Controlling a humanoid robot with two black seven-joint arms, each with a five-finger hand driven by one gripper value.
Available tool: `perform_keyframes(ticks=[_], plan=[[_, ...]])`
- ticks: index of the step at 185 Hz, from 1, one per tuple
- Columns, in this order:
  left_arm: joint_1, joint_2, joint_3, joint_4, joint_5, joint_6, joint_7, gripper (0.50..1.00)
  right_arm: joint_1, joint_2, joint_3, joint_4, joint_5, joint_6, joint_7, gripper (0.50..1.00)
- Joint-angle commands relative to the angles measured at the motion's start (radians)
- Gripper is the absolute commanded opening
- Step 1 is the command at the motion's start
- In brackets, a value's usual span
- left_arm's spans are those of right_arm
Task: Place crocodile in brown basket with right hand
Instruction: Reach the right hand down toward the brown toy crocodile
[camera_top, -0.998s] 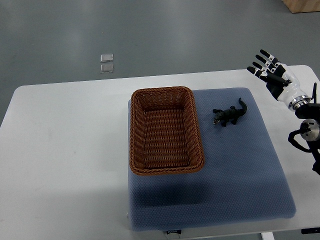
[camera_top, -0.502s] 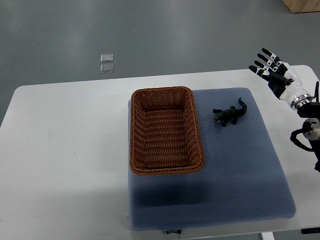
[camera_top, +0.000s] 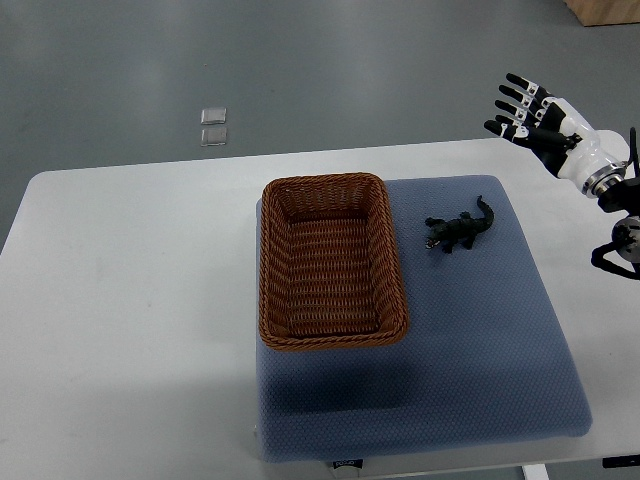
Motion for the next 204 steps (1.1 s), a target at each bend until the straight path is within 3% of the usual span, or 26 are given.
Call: perform_keyframes(ticks=[1,33,105,145,204], plan=[[0.000,0.000,0.000,0.000,0.000,0.000,0.001,1.000,0.010,-0.015,-0.008,0.023,-0.123,0.031,0.002,0.932],[0.000,0.000,0.001,0.000,0.000,0.000,0.000,1.000,0.035,-0.058,-0.080,0.060,-0.313,0.042,0.005,0.932],[0.000,0.000,0.001,0.000,-0.001,0.000,0.000,1.000,0.145,-0.228,-0.444,0.168,-0.488,0.034,0.006,0.932],[0.000,0.000,0.000,0.000,0.000,0.000,0.000,1.000,0.184,-0.239,-0.543,0.202,-0.640,0.023,0.006,0.932],[0.001,0.000,0.000,0.000,0.000,0.000,0.000,1.000,0.242,-0.230,-0.758,0.199,-0.740,-0.136,0.005,0.930]])
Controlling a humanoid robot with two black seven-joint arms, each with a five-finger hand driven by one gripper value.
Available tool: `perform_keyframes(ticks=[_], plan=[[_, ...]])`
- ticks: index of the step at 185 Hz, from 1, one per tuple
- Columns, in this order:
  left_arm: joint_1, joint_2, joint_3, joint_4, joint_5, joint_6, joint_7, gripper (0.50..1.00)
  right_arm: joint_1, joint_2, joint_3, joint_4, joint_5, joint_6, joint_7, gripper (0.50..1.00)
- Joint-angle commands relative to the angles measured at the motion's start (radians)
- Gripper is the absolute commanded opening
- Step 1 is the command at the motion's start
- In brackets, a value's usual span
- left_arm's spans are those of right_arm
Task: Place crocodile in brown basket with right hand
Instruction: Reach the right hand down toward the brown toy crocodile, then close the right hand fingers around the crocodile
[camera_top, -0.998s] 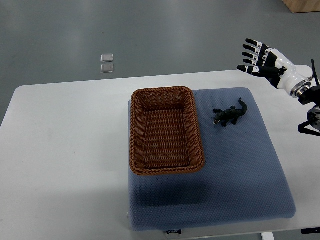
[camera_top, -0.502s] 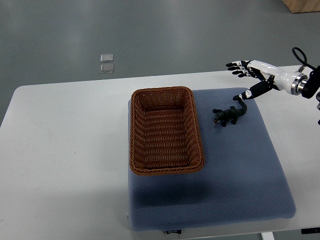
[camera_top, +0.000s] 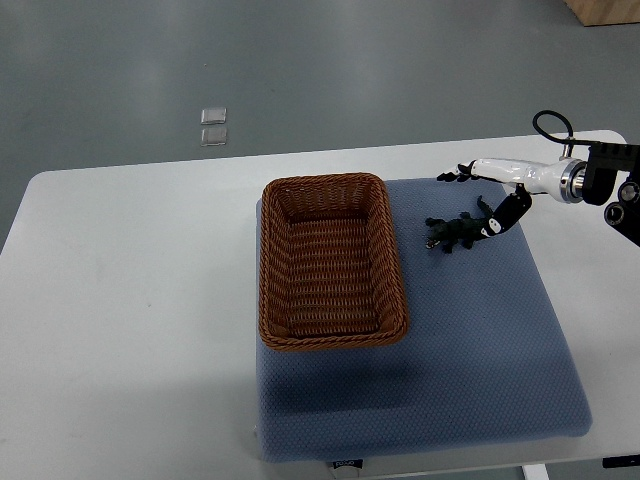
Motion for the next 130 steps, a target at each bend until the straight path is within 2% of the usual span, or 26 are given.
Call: perform_keyframes(ticks=[1,22,74,130], plan=[[0.001,0.000,0.000,0.000,0.000,0.000,0.000,1.000,0.014,0.002,-0.064,-0.003,-0.014,-0.061,-0.002,0.930],[0.000,0.000,0.000,0.000,0.000,0.000,0.000,1.000,0.019,0.007,-0.116,-0.004,-0.028,-0.126,0.000,0.930],[0.000,0.000,0.000,0.000,0.000,-0.002,0.000,1.000,0.020,0.010,-0.157,-0.013,-0.062,-0.192,0.000,0.919],[0.000,0.000,0.000,0.000,-0.001,0.000,0.000,1.000,0.034,0.021,-0.199,-0.024,-0.084,-0.234,0.000,0.850]])
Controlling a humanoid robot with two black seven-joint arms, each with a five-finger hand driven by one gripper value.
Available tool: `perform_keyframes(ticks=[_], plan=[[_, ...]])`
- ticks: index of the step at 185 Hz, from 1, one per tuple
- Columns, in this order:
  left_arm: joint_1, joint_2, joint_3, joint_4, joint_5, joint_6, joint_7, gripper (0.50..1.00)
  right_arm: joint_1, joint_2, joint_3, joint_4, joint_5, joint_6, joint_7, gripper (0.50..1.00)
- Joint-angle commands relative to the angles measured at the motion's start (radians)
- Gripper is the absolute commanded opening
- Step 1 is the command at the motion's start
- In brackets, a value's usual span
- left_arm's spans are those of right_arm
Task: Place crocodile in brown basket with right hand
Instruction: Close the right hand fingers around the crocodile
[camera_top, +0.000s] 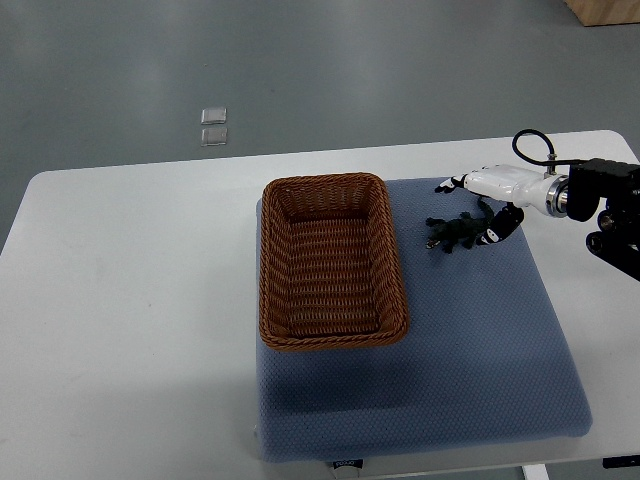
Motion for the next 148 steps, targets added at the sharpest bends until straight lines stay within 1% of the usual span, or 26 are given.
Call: perform_keyframes(ticks=[1,26,78,126,148], plan=[[0.000,0.000,0.000,0.000,-0.001,-0.001,0.000,1.000,0.003,0.010,-0.016,-0.006,-0.003,-0.019,0.000,0.848],[0.000,0.000,0.000,0.000,0.000,0.000,0.000,1.000,0.001,0.021,-0.032,-0.018,-0.020,-0.029,0.000,0.838],[0.000,0.000,0.000,0.000,0.000,0.000,0.000,1.000,0.003,0.036,-0.075,-0.055,-0.031,-0.072,0.002,0.838],[0.000,0.000,0.000,0.000,0.000,0.000,0.000,1.000,0.004,0.039,-0.087,-0.058,-0.043,-0.073,0.005,0.838],[0.000,0.000,0.000,0.000,0.000,0.000,0.000,1.000,0.003,0.042,-0.092,-0.074,-0.053,-0.095,0.006,0.836]])
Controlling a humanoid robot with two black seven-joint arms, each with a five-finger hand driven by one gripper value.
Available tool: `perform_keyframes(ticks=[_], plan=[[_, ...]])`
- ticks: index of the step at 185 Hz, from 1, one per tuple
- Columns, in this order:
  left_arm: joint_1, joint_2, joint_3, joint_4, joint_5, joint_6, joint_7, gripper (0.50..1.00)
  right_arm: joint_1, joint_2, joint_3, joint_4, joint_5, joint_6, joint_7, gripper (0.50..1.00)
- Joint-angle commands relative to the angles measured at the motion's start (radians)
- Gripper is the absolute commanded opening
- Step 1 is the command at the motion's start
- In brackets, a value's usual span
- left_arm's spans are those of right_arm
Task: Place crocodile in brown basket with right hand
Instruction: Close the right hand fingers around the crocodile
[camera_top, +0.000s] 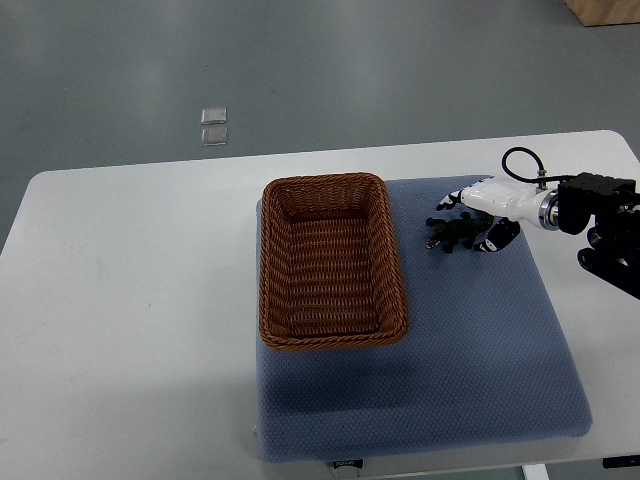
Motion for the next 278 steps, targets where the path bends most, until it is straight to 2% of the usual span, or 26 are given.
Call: perform_keyframes(ticks=[1,77,139,157,173,187,195,200,203,278], plan=[[0.000,0.000,0.000,0.000,0.000,0.000,0.000,1.000,-0.001,0.003,-0.005,-0.009,-0.006,-0.015,0.001,0.836],[0.000,0.000,0.000,0.000,0.000,0.000,0.000,1.000,0.008,0.008,-0.024,-0.020,-0.008,-0.031,0.001,0.795],[0.000,0.000,0.000,0.000,0.000,0.000,0.000,1.000,0.006,0.009,-0.025,-0.020,-0.008,-0.035,0.001,0.727],[0.000,0.000,0.000,0.000,0.000,0.000,0.000,1.000,0.006,0.009,-0.025,-0.020,-0.008,-0.035,0.001,0.670],[0.002,0.000,0.000,0.000,0.000,0.000,0.000,1.000,0.005,0.009,-0.025,-0.020,-0.008,-0.035,0.001,0.650],[0.002,0.000,0.000,0.000,0.000,0.000,0.000,1.000,0.005,0.009,-0.027,-0.020,-0.008,-0.037,0.001,0.613],[0.000,0.000,0.000,0.000,0.000,0.000,0.000,1.000,0.003,0.009,-0.028,-0.020,-0.008,-0.037,0.001,0.568],[0.000,0.000,0.000,0.000,0.000,0.000,0.000,1.000,0.005,0.009,-0.031,-0.020,-0.008,-0.037,0.000,0.507],[0.000,0.000,0.000,0.000,-0.001,-0.001,0.000,1.000,0.003,0.009,-0.031,-0.020,-0.008,-0.037,0.000,0.500],[0.002,0.000,0.000,0.000,0.000,0.000,0.000,1.000,0.006,-0.009,-0.031,-0.026,-0.003,-0.068,0.000,0.500]])
